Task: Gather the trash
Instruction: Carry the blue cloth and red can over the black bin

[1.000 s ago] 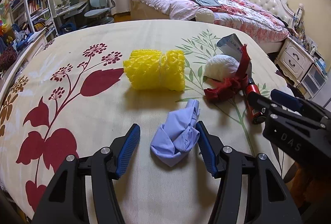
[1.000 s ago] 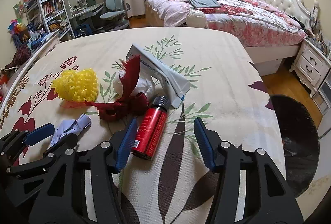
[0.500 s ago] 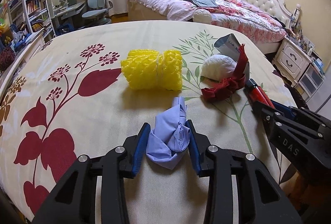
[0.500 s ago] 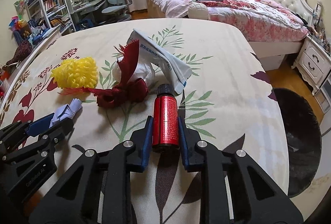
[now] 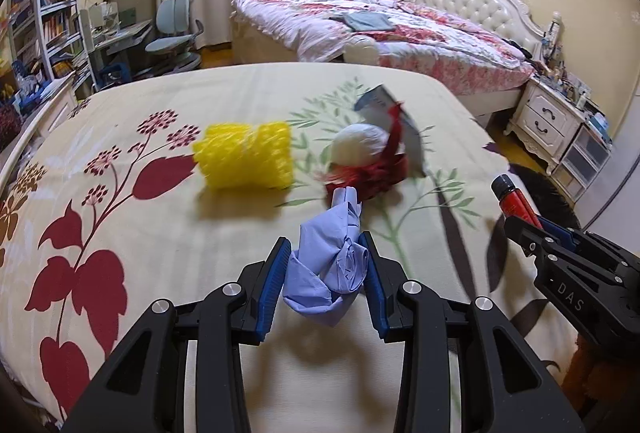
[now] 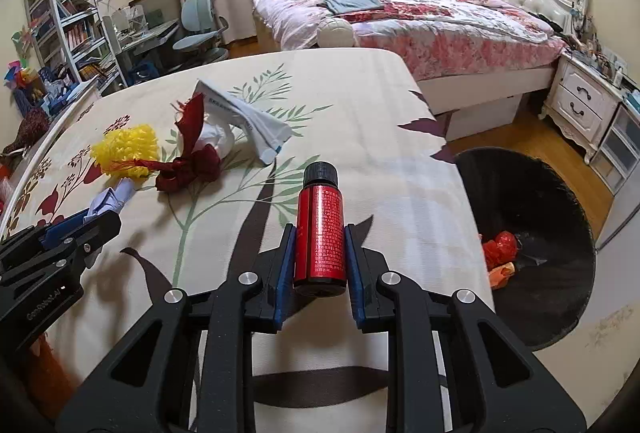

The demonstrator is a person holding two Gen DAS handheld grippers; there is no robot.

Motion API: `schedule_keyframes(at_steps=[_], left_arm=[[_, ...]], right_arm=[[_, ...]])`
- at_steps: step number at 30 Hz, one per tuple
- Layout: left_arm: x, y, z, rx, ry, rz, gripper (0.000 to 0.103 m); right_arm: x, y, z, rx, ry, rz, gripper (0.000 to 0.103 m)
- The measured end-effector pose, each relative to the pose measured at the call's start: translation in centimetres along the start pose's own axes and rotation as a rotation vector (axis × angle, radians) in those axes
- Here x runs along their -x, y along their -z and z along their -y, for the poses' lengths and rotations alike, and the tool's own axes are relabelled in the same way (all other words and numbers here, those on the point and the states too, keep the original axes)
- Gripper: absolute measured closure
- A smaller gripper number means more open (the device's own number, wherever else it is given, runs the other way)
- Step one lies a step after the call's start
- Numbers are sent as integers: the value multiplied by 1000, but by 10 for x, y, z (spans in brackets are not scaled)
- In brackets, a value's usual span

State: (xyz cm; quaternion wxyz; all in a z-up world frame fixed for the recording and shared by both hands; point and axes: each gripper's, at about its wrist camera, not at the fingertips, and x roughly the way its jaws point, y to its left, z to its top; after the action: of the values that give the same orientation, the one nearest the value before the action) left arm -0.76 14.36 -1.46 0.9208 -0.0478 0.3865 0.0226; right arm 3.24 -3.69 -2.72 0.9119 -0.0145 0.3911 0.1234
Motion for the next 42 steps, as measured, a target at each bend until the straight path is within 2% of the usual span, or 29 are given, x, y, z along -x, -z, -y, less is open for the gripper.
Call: schedule_keyframes(at_steps=[20,33,42], left_arm=[[-17,-21,114,-158,118,37,65],[-44,-33,190,-251,161,48,65],[-70,-39,221,-285,155,23,65]], right_arm=[[24,8,108,-171,185,75,80],[11,4,160,-241,244,81,80],[-1,5,185,-279,265,63,80]])
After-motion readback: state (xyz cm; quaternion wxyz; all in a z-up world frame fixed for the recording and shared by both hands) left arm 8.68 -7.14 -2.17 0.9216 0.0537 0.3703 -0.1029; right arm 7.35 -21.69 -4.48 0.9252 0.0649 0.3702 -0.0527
